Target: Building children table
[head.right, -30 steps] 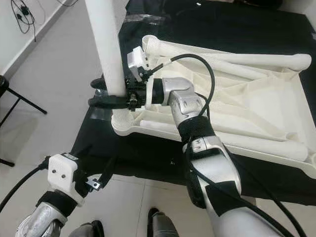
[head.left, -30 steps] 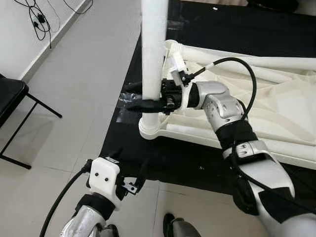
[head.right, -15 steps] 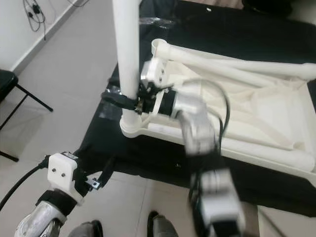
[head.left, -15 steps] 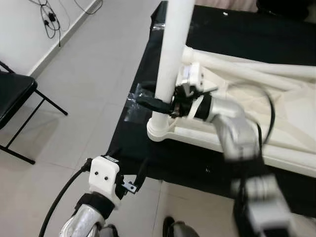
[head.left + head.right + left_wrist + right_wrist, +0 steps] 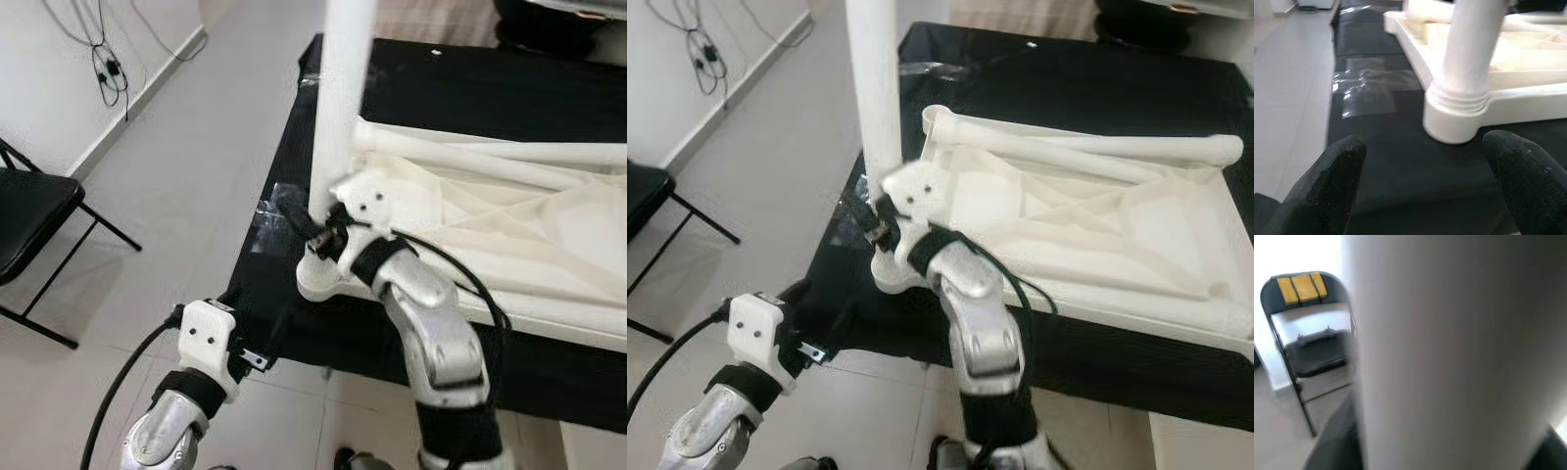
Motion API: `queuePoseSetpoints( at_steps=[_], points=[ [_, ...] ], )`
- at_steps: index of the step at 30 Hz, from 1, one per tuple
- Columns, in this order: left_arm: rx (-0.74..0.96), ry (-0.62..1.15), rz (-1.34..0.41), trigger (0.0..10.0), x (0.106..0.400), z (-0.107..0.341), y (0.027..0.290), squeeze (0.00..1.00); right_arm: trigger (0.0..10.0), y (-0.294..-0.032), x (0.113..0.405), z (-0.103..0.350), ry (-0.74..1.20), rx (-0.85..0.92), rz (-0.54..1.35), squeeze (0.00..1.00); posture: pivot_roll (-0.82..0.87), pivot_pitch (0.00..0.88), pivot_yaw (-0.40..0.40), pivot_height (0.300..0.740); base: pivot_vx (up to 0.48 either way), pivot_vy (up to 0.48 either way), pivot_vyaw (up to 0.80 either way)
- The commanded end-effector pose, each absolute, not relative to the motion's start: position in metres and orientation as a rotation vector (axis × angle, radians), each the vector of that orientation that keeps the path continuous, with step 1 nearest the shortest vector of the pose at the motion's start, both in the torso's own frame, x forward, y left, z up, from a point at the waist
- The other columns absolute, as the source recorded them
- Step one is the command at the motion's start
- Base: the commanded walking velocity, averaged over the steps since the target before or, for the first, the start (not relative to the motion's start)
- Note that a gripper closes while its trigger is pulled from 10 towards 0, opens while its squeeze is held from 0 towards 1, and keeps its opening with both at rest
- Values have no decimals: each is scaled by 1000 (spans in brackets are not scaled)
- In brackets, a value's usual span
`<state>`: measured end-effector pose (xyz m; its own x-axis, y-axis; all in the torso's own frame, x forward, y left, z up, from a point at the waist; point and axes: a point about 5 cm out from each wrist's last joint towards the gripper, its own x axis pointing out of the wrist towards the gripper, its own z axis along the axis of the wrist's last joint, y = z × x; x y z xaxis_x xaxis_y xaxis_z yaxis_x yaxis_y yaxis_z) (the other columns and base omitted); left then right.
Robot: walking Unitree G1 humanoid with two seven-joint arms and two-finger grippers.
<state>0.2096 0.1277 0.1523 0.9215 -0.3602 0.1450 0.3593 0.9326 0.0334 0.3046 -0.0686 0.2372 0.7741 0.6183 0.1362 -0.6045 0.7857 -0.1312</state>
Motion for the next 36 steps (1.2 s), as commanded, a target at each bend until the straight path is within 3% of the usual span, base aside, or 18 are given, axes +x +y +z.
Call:
queuePoseSetpoints(
  at_steps=[1, 5, 6, 8, 9, 20, 21, 22, 23, 24, 36],
  points=[
    [9, -134, -355, 10000, 209, 148, 130, 0, 10000, -66, 298, 244, -198, -21, 793, 1000, 57, 215, -63, 740, 0, 0, 0],
    [9, -135, -357, 10000, 208, 148, 130, 0, 10000, -66, 296, 253, -244, -10, 951, 1000, 63, 216, -60, 740, 0, 0, 0],
    [5, -136, -368, 10000, 208, 148, 128, 0, 10000, -72, 295, 258, -265, -113, 1183, 980, 69, 225, -61, 740, 0, 0, 0],
    [4, -136, -373, 10000, 207, 148, 127, 0, 10000, -75, 295, 259, -259, -156, 1268, 980, 69, 225, -61, 740, 0, 0, 0],
    [2, -136, -379, 10000, 207, 149, 127, 0, 10000, -79, 297, 259, -245, -207, 1360, 0, 71, 227, -62, 740, 0, 0, 0],
    [-1, -129, -383, 10000, 194, 151, 124, 0, 10000, -88, 338, 289, -220, -302, 1544, 0, 120, 272, -64, 740, 0, 0, 0],
    [-1, -129, -383, 10000, 193, 151, 123, 0, 8980, -89, 339, 292, -220, -297, 1567, 0, 122, 276, -65, 740, 0, 0, 0],
    [-1, -128, -384, 10000, 192, 151, 123, 0, 7255, -90, 340, 294, -219, -291, 1589, 0, 122, 276, -65, 740, 0, 0, 0],
    [-1, -128, -384, 10000, 192, 151, 123, 0, 7255, -91, 340, 295, -218, -287, 1602, 0, 122, 276, -65, 740, 0, 0, 0],
    [-2, -128, -384, 10000, 192, 152, 123, 0, 0, -93, 341, 296, -213, -282, 1630, 0, 124, 283, -66, 740, 0, 0, 0],
    [-3, -126, -385, 10000, 192, 152, 122, 0, 0, -108, 343, 287, -138, -350, 1712, 0, 104, 280, -64, 740, 0, 0, 0]
  ],
)
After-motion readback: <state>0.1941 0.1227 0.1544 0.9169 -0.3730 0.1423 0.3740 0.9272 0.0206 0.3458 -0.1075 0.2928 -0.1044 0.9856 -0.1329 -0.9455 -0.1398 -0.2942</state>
